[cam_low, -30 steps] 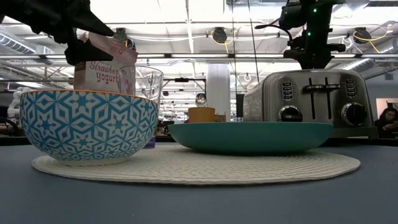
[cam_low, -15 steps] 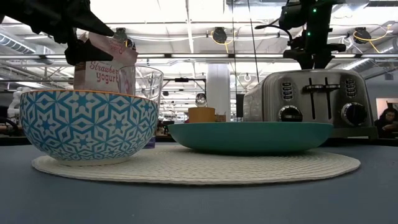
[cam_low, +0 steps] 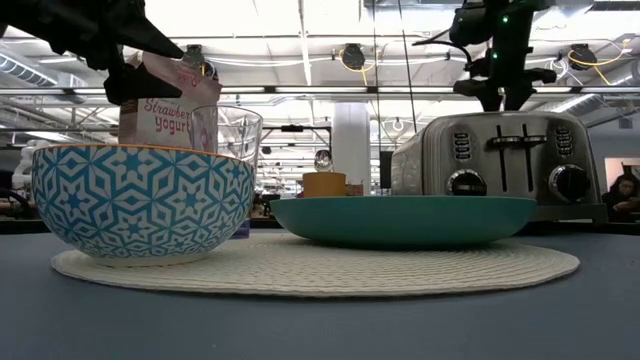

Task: Arrange a breakfast setting
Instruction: Put the toasted bagel on the green plate

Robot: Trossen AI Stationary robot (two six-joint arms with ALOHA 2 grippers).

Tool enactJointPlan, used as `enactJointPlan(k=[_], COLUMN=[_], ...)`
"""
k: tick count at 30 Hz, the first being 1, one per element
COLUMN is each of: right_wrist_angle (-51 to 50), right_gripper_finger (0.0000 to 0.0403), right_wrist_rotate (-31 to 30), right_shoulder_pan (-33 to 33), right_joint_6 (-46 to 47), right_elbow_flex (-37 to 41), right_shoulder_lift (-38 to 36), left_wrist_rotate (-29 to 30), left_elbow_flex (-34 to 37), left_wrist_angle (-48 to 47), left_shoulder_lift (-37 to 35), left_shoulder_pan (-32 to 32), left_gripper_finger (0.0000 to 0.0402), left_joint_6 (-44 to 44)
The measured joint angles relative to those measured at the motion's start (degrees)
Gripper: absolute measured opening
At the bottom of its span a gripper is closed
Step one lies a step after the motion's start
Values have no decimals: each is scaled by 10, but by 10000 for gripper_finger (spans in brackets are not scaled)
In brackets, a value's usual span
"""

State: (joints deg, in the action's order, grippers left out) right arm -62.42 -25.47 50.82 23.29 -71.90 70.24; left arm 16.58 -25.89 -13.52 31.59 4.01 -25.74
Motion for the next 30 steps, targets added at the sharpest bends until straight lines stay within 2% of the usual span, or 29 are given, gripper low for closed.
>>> enactJointPlan(k=[24, 30], right_wrist_angle=[-23, -25], right_gripper_finger=[154, 128], right_wrist_rotate=[12, 14], right_shoulder_pan=[3, 2], right_joint_6=[-4, -4], right_elbow_flex=[-1, -1], right_shoulder_lift=[9, 10], left_wrist_rotate=[0, 0], left_elbow_flex=[0, 0], left_wrist_angle=[-14, -14], left_shoulder_lift=[0, 0], left_shoulder_pan=[0, 0], left_gripper_finger=[370, 370], left_joint_6=[-4, -4])
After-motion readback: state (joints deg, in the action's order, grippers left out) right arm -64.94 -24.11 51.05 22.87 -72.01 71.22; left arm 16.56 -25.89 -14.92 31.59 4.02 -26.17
